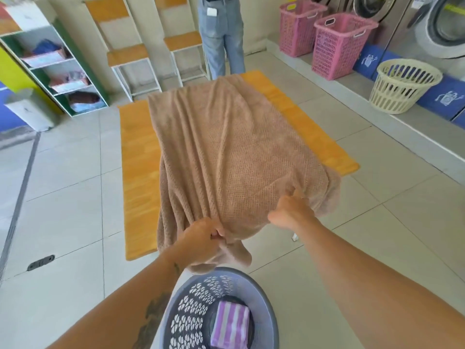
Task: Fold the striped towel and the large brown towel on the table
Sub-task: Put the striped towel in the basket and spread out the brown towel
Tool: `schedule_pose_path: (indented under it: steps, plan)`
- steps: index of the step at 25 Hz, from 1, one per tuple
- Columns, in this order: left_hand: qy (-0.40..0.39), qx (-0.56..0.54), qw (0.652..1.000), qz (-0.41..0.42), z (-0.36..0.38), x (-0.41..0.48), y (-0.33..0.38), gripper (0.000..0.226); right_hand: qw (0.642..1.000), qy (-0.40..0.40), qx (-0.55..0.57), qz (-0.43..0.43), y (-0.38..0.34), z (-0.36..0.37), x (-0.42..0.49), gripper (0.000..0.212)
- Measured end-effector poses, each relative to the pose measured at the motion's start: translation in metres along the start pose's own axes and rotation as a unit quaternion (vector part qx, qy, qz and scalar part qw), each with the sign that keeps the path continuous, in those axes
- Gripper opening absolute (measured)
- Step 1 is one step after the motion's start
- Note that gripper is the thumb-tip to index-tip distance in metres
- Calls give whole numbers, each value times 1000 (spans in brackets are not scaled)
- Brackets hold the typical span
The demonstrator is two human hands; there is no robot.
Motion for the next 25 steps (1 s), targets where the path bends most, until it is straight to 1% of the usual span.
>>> schedule_pose_path:
  steps: [1, 2, 4, 5, 7, 9, 12, 14, 15, 16, 17, 18, 19, 20, 21, 22, 24, 25]
  plan:
    - [4, -17, 1000, 4, 1, -8, -7, 30, 1000, -3, 0, -12, -9, 1, -7, 70]
    - [28, -42, 999, -13, -4, -14, -17, 34, 999, -6, 4, -31, -20, 0, -14, 61]
    - [94, -102, 988, -74, -24, -19, -43, 39, 997, -10, 15, -72, -47, -1, -28, 50]
    - [113, -123, 981, -97, -34, -20, -54, 39, 996, -12, 21, -89, -60, -2, -36, 49]
    - [119, -134, 976, -121, -56, -20, -70, 36, 992, -25, 35, -122, -86, 2, -50, 54]
    - [114, -111, 979, -126, -75, -12, -85, 35, 985, -38, 63, -156, -113, 10, -60, 57]
    - [82, -58, 987, -124, -86, 7, -117, 29, 976, -24, 119, -180, -148, 30, -67, 50]
    - [46, -30, 993, -105, -84, 19, -138, 18, 976, -24, 144, -163, -172, 58, -64, 41]
    - [35, -35, 995, -91, -81, 24, -144, 13, 977, -40, 151, -148, -184, 77, -64, 36]
    - [29, -74, 994, -77, -80, 29, -147, 17, 980, -53, 142, -132, -193, 100, -62, 30]
    - [19, -131, 989, -65, -79, 36, -148, 29, 985, -54, 121, -109, -202, 122, -61, 25]
    - [5, -196, 979, -54, -80, 43, -148, 39, 991, -42, 99, -84, -207, 141, -60, 23]
    - [-13, -251, 967, -46, -81, 51, -149, 41, 996, -11, 67, -65, -213, 155, -61, 23]
    - [-22, -282, 959, -32, -82, 57, -149, 38, 997, 31, 35, -55, -215, 164, -62, 22]
    - [-24, -283, 959, -12, -83, 62, -150, 34, 998, 54, 23, -34, -217, 166, -68, 17]
    - [-26, -274, 961, 9, -83, 61, -152, 31, 997, 67, 33, -22, -218, 167, -75, 14]
    - [-31, -286, 957, 24, -83, 57, -161, 25, 994, 84, 62, -6, -215, 166, -87, 30]
    - [-43, -316, 947, 21, -84, 55, -166, 23, 992, 99, 75, -4, -215, 161, -92, 32]
Point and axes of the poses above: each hand's wrist, its own x-axis towards the middle knuckle, its own z-axis out of the palm, y = z × x, the point moved 4 cm from there along x, towards the middle knuckle, and after that the axes turned 7 degrees about x, right-handed, at the moved point
